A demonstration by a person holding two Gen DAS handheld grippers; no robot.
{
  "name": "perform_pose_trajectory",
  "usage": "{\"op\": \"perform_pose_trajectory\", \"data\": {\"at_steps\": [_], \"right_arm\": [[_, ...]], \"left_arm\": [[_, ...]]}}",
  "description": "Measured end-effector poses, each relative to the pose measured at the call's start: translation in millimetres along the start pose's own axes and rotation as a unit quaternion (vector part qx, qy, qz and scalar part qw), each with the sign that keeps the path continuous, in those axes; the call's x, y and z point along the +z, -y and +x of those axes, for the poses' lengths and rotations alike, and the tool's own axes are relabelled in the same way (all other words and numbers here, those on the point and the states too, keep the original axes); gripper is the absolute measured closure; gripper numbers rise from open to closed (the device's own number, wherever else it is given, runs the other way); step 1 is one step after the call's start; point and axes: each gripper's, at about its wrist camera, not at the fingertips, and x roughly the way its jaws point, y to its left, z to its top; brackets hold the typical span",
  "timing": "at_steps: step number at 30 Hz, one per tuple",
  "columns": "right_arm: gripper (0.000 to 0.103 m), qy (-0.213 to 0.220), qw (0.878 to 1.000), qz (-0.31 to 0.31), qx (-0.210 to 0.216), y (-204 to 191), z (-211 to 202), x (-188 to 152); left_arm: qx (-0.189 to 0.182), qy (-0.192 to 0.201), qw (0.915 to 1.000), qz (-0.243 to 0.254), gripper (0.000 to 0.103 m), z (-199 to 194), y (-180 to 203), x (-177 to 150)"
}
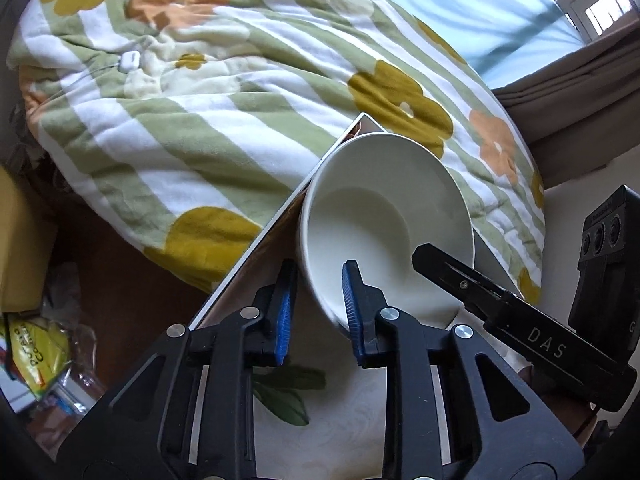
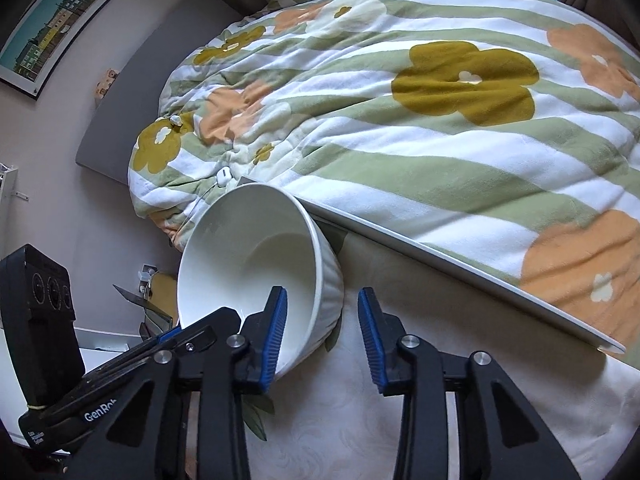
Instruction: Organize plates and bowls
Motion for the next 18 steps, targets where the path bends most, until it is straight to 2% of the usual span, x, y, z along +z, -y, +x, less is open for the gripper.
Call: {"op": "perform_pose_trajectory", "data": {"at_steps": [2,6,12,18], "right_arm": [[0.083,-0.001,1.000,0.002,0.009,0,2,1],[0.084,0.001,1.000,-0.004,-0.004,-3,3,1],[0.085,0.010,1.000,0.000,-0.002,-3,-1,-3],[0.085,0.039,0.999,-0.003,0.003,-7,-30,-18]], "left_arm": [[0.007,0.001,1.0000,0.006,0.083,0,2,0],[0.016,0.006,0.9997,0.015,0.083,-1,6,-1],[0.024,0.018,0.9990,0.034,0.083,-11,13,-7],[0.023,0.046,0.9969,0.060,0.083,-42,32,-22]]}}
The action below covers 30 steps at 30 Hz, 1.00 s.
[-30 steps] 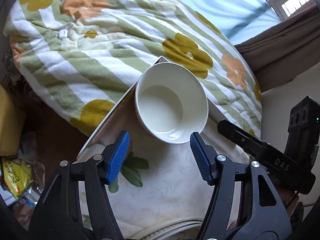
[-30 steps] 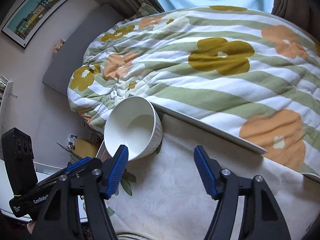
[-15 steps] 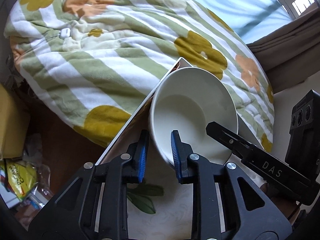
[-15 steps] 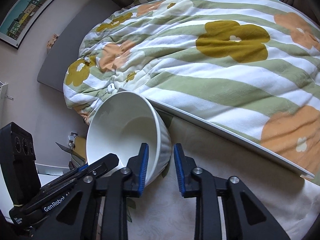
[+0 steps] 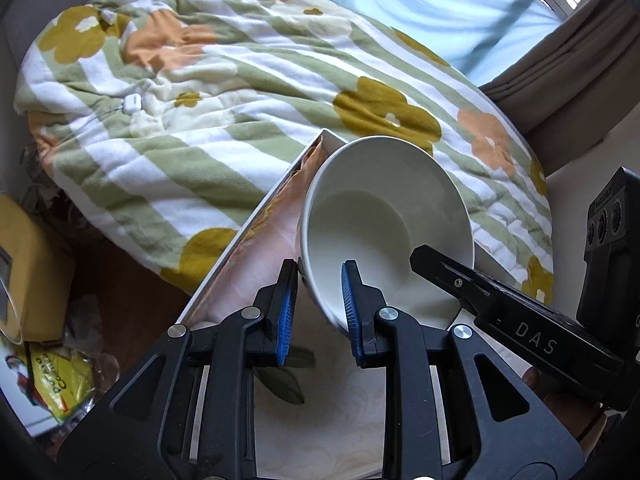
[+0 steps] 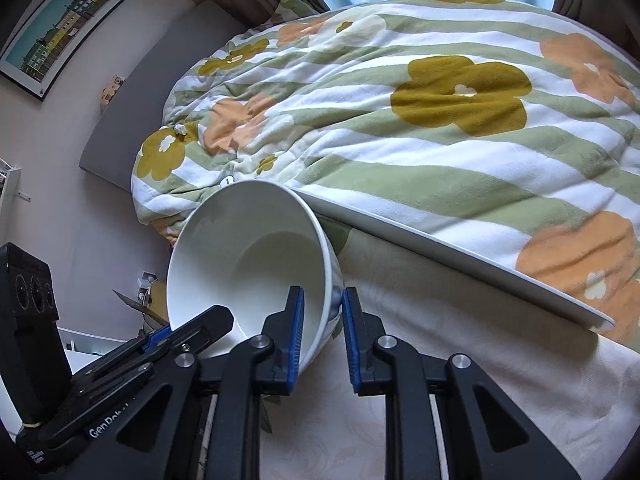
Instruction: Organize plates and bowls
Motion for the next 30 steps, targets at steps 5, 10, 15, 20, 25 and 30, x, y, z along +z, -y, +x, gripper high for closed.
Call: {"op": "perform_pose_trajectory", "data": {"at_steps": [5,10,15,20,25,30], "right_arm": [[0.085,0.030,1.000,0.003,0.006,-2,-48,-22],[0.085,0.056,0.998,0.010,-0.008,5,-113,-59],[0.085,0.089,0.995,0.027,-0.028,25,-180,-105],[0.085,0.117,0.990,0.051,-0.059,52,-247,-158],[0.085,0.142,0.983,0.079,-0.088,83,-299,-210],[0.085,0.155,0.975,0.108,-0.116,111,-334,-255]], "left_arm": [[-0.005,0.022,0.9995,0.022,0.083,-44,29,-22],[-0.021,0.036,0.9975,0.058,0.083,-93,73,-62],[-0.043,0.038,0.9937,0.097,0.083,-129,125,-114],[-0.074,0.028,0.9879,0.134,0.083,-153,177,-167],[-0.102,0.011,0.9793,0.175,0.083,-165,224,-221],[-0.119,-0.007,0.9701,0.212,0.083,-168,262,-269]]}}
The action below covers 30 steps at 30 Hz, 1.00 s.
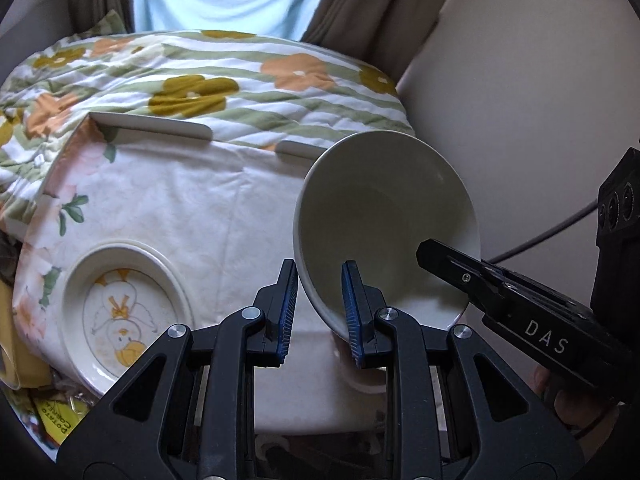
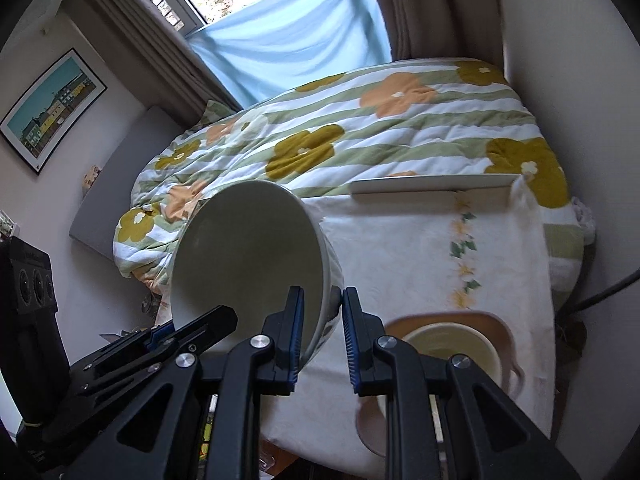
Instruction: Organize plates and bowls
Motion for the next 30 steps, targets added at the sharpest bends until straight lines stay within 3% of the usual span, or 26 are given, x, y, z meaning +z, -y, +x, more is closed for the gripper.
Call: {"op": "perform_pose_trajectory", "data": {"at_steps": [7,19,30], "right_arm": [[0.085,-0.012,0.999,0.044,-0.030,54,-21,-34],[0.085,-0.052,0.994,0.082,-0.046,94,4,-68],[0.085,-0.065,0.993,0.083,-0.053,102,20,-72]], "left_arm": [[-0.030,-0.055,0.9980,0.012,0.083,31,39,-31],[0.010,-0.123,0.9907,0.057,0.083,86,60,-56],[0.042,-0.138,0.9861,0.083,0.083,108,62,-54]]}}
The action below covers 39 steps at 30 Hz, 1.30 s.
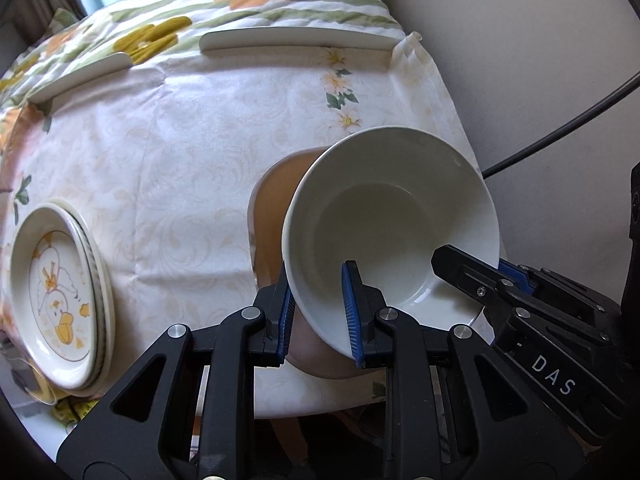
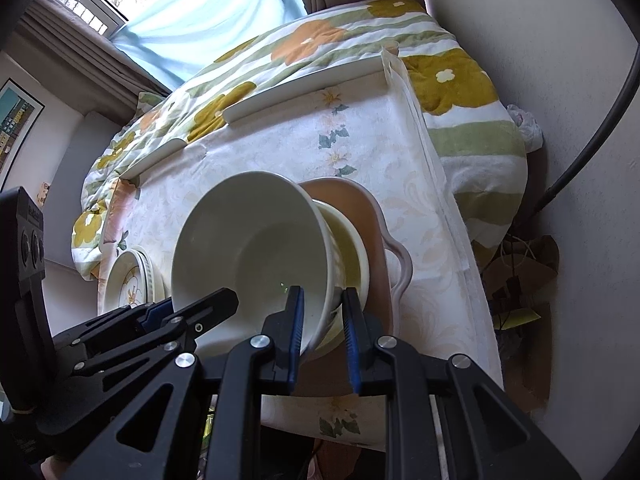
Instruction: Organize plates and bowls
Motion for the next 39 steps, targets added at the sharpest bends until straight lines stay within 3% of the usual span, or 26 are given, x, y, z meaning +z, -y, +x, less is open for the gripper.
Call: {"op": "perform_pose_trajectory", "data": {"at_steps": [10,39], "right_arm": [[0.085,-0.015,1.000,0.003,-0.001,0,9,2],[0.083,-0.013,1.000,-0.001,-0.020,0,7,3]], "left_arm": [[0.035,-0.001,0.9990,0.026,0.083,7,4,4],[0.080,0.009,0.9940,0.074,0.083,10,18,1]]}}
